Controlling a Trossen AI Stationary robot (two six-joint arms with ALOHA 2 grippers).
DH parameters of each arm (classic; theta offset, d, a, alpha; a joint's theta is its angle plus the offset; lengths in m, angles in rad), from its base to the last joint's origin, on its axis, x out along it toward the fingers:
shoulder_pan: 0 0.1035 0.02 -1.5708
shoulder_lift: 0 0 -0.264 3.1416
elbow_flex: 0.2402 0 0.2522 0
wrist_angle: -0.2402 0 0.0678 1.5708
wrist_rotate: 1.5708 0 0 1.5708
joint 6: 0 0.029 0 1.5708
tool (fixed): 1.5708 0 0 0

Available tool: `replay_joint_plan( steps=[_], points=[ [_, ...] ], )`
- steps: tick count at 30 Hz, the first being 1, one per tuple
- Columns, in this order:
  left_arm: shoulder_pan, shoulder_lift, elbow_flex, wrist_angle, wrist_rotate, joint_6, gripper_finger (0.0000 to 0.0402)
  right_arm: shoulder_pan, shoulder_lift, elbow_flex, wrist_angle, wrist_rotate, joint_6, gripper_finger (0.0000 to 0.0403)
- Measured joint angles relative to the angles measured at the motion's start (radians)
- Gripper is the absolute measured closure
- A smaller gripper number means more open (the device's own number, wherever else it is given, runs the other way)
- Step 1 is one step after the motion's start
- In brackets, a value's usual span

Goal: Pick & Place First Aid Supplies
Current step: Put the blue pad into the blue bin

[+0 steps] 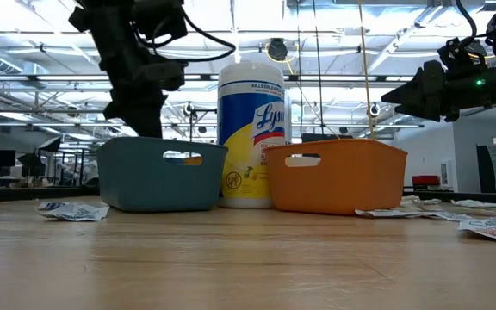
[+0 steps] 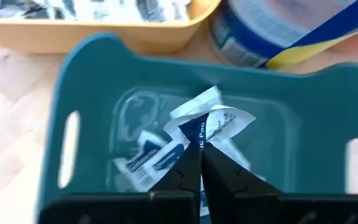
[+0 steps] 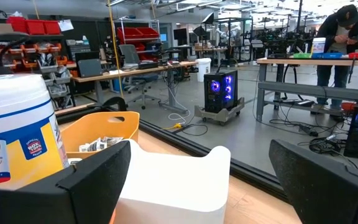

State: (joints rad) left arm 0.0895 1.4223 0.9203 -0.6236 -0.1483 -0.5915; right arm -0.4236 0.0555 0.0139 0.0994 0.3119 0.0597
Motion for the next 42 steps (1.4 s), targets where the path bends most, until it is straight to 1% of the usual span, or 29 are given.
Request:
replay_joint_plan(
  steps=[3,6,13,16,20,23,26,36,39,42],
  points=[
    [0.000,0.000,0.000,-0.008,0.035,-0.006,0.0374,0.000,0.000,0.000,0.000,0.000,0.000,0.0026],
    [-0.001,0.000,0.000,-0.013,0.045,-0.022,0.0339,0.000,0.000,0.000,0.000,0.000,0.000,0.0026],
    [-0.020,0.000,0.000,-0.015,0.057,-0.038,0.0208,0.000,0.000,0.000,0.000,0.000,0.000,0.0026],
    [-0.034,0.000,0.000,-0.014,0.093,0.012,0.0166,0.000,0.000,0.000,0.000,0.000,0.000,0.0026],
    [-0.081,0.000,0.000,-0.020,0.183,0.106,0.0134,0.000,0.000,0.000,0.000,0.000,0.000,0.0026],
    [-0.131,0.000,0.000,-0.027,0.220,0.150,0.0123,0.000,0.000,0.000,0.000,0.000,0.000,0.0026],
    [-0.185,0.000,0.000,-0.032,0.227,0.183,0.0123,0.000,0.000,0.000,0.000,0.000,0.000,0.0026],
    [-0.351,0.000,0.001,-0.030,0.219,0.255,0.0152,0.000,0.000,0.000,0.000,0.000,0.000,0.0026],
    [-0.394,0.000,0.001,-0.030,0.185,0.262,0.0157,0.000,0.000,0.000,0.000,0.000,0.000,0.0026],
    [-0.426,0.000,0.001,-0.032,0.104,0.291,0.0156,0.000,0.000,0.000,0.000,0.000,0.000,0.0026]
  ],
)
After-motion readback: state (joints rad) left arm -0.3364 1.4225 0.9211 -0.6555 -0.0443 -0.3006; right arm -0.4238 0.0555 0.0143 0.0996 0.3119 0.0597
